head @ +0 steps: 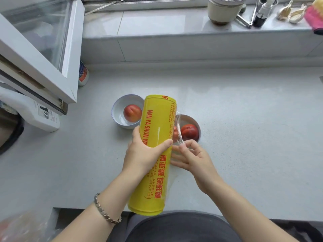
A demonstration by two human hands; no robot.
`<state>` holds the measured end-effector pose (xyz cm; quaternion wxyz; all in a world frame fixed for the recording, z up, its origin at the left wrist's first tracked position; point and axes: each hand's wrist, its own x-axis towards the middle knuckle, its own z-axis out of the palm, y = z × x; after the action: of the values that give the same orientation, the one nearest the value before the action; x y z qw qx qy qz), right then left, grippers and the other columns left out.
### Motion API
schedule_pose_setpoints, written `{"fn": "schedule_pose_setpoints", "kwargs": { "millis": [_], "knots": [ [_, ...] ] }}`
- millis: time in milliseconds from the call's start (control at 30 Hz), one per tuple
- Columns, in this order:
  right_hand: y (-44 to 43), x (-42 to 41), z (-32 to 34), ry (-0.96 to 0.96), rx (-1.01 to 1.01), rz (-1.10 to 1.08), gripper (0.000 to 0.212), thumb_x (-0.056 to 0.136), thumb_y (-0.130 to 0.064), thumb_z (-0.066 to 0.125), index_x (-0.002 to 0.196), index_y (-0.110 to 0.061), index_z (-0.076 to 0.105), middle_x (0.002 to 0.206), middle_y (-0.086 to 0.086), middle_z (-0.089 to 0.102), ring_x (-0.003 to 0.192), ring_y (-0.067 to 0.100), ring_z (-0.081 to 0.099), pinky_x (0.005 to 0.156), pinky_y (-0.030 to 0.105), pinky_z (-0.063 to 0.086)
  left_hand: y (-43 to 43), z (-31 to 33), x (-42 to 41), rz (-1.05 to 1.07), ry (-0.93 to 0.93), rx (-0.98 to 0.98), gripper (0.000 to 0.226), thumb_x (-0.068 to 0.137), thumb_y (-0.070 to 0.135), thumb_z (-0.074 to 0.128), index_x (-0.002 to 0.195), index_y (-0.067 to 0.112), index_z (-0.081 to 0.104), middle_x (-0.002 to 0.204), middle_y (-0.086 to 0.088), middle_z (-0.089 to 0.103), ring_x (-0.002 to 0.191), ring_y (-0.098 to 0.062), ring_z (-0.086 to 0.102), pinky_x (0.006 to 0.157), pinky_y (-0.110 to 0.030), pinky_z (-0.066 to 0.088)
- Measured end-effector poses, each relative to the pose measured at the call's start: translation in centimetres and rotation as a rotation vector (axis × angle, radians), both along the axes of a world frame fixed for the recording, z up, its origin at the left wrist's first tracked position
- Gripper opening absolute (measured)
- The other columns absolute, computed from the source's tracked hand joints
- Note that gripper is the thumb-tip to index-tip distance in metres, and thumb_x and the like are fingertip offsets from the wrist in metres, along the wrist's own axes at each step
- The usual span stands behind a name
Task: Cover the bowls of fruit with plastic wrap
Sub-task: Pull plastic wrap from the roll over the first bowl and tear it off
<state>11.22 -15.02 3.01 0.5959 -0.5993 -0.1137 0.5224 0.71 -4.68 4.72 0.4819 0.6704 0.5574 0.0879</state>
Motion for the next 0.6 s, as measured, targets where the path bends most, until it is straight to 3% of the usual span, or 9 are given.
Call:
{"fn": "schedule_pose_setpoints", "kwargs": {
  "millis": [100, 233, 433, 533, 600],
  "knots": [
    [0.0, 0.1, 0.3, -0.123, 0.039, -0.035, 0.018, 0.097, -0.016, 0.037, 0.079, -0.015, 0.041, 0.091, 0.008, 0.068, 0.078, 0.014, 0.069, 0.066, 0.024, 0.057, 0.2, -0.2, -0.1, 0.005, -0.099, -0.186, 0.076, 0.057, 0.061, 0.066, 0.122, 0.03, 0.042, 0.118, 0.003, 0.058, 0.105, -0.019, 0.06, 0.09, -0.046, 0.051],
    [0.2, 1.5, 0.7, -0.177, 0.047, -0.048, 0.02, 0.099, -0.018, 0.031, 0.08, -0.014, 0.037, 0.091, 0.009, 0.068, 0.071, 0.01, 0.069, 0.059, 0.019, 0.054, 0.6, 0.1, -0.5, -0.071, -0.244, -0.381, 0.059, 0.055, 0.04, 0.073, 0.11, 0.028, 0.056, 0.109, 0.003, 0.067, 0.098, -0.016, 0.065, 0.077, -0.032, 0.054],
    [0.7, 2.6, 0.9, -0.175, 0.03, -0.064, 0.022, 0.1, -0.02, 0.028, 0.081, -0.016, 0.038, 0.087, 0.01, 0.068, 0.064, 0.011, 0.07, 0.055, 0.02, 0.055, 0.6, -0.4, 0.5, -0.026, -0.31, -0.321, 0.103, 0.038, 0.059, 0.081, 0.127, 0.022, 0.042, 0.117, 0.001, 0.063, 0.102, -0.018, 0.064, 0.088, -0.045, 0.054],
    [0.6, 2.7, 0.3, -0.259, -0.05, -0.075, 0.02, 0.1, -0.022, 0.029, 0.082, -0.016, 0.037, 0.081, 0.009, 0.066, 0.063, 0.014, 0.069, 0.052, 0.024, 0.054, 0.7, -0.3, 0.8, -0.093, -0.281, -0.403, 0.103, 0.04, 0.054, 0.079, 0.128, 0.02, 0.038, 0.12, -0.002, 0.06, 0.104, -0.02, 0.063, 0.09, -0.047, 0.052],
    [0.2, 2.9, -0.6, -0.365, -0.133, -0.06, 0.019, 0.099, -0.027, 0.031, 0.083, -0.019, 0.038, 0.083, 0.01, 0.065, 0.072, 0.024, 0.068, 0.062, 0.037, 0.057, 0.5, -0.2, 1.0, -0.209, -0.268, -0.485, 0.094, 0.047, 0.045, 0.077, 0.129, 0.025, 0.036, 0.121, 0.0, 0.06, 0.107, -0.021, 0.062, 0.092, -0.046, 0.052]
  ]
}}
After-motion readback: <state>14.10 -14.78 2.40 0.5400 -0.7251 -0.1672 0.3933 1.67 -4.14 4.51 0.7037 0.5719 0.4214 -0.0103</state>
